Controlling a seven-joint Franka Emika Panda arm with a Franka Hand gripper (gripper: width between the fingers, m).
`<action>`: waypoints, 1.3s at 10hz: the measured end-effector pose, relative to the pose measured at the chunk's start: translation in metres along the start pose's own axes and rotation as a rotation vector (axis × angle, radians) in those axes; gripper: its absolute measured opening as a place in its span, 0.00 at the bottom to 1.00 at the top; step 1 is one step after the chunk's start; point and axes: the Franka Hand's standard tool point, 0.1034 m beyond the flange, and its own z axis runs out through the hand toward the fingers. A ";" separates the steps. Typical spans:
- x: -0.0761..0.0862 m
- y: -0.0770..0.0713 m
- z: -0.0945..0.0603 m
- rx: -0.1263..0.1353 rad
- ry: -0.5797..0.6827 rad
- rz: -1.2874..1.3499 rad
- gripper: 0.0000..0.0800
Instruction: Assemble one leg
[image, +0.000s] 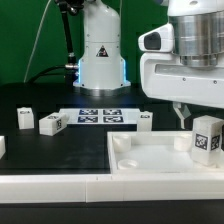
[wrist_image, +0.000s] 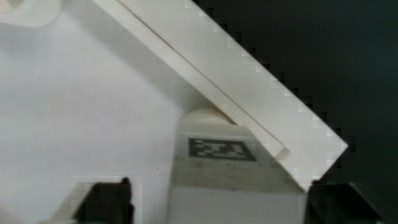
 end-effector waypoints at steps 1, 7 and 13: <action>-0.001 0.000 0.000 -0.009 -0.005 -0.135 0.73; 0.001 -0.006 -0.003 -0.084 0.059 -0.888 0.81; 0.007 -0.001 0.001 -0.100 0.050 -1.238 0.81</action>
Offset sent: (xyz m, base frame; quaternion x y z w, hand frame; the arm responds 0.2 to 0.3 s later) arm 0.0124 -0.0073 0.0024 -0.0786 -0.0026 -0.2891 0.9541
